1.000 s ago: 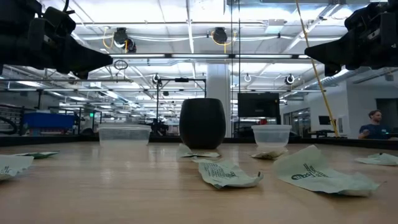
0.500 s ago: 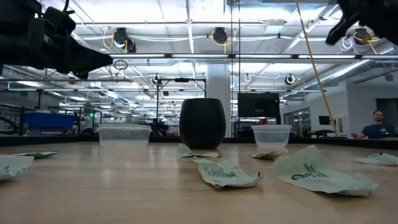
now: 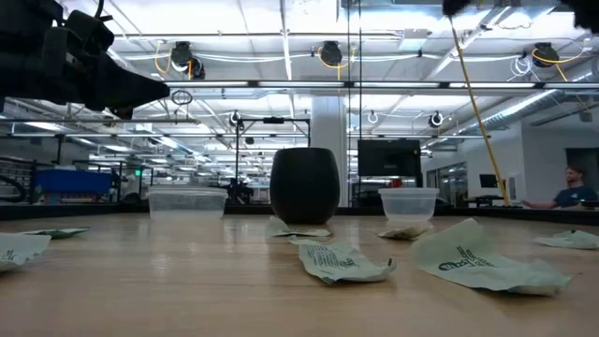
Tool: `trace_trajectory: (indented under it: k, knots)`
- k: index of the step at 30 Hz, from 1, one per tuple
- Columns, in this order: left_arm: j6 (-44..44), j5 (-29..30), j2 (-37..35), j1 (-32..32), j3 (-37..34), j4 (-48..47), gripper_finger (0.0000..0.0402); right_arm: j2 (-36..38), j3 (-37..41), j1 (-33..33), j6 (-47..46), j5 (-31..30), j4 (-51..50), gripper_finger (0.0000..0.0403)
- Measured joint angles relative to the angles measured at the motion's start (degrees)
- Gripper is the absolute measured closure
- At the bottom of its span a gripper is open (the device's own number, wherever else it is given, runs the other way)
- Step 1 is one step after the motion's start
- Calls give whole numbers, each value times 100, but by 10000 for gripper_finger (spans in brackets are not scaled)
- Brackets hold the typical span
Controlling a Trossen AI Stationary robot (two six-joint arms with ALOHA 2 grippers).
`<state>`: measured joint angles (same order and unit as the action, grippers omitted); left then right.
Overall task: Pick and place items into bin
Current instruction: Put the green stevia packet into the right transparent bin
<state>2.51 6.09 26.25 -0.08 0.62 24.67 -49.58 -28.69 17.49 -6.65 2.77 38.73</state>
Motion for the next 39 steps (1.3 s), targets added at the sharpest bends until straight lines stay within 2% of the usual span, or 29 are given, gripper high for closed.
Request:
trace_trajectory:
  k: [2, 4, 7, 9, 11, 14, 18, 22, 26, 31, 36, 39]
  knots:
    - [1, 0, 0, 0, 0, 0, 346, -419, -441, 104, 117, 309, -73, 399]
    - [1, 0, -1, 0, 0, 2, 346, -776, -792, 366, 670, 147, -499, 399]
    - [1, 0, -1, 0, 0, 0, 346, -1216, -1222, 911, 1337, -1395, -1697, 399]
    - [1, 0, 0, -1, 0, -1, 346, -1449, -1566, 1259, 1300, -2481, -2461, 397]
    - [1, 0, -1, 0, 0, 0, 346, -1688, -1835, 1587, 1116, -3301, -3102, 388]
    - [0, 0, -1, -1, 0, -4, 346, -2118, -2032, 2084, 1064, -4259, -3613, 358]
    - [1, 0, 1, 0, 0, -2, 346, -2538, -2140, 2528, 875, -4978, -3847, 289]
    - [1, 0, 1, 0, 0, -2, 346, -2885, -2138, 2770, -139, -4796, -4438, 223]
    - [0, 0, -1, 0, 0, -2, 346, -3248, -2130, 2918, -1254, -4746, -5208, 196]
    - [1, 0, -1, -1, 0, -2, 346, -3576, -2129, 3032, -2125, -4460, -5879, 192]
    - [-1, 0, 1, 0, 0, -2, 346, -3918, -2129, 3030, -2848, -3748, -6143, 207]
    - [1, 0, 0, -2, 0, -2, 346, -4073, -2129, 3028, -3015, -3550, -6254, 221]
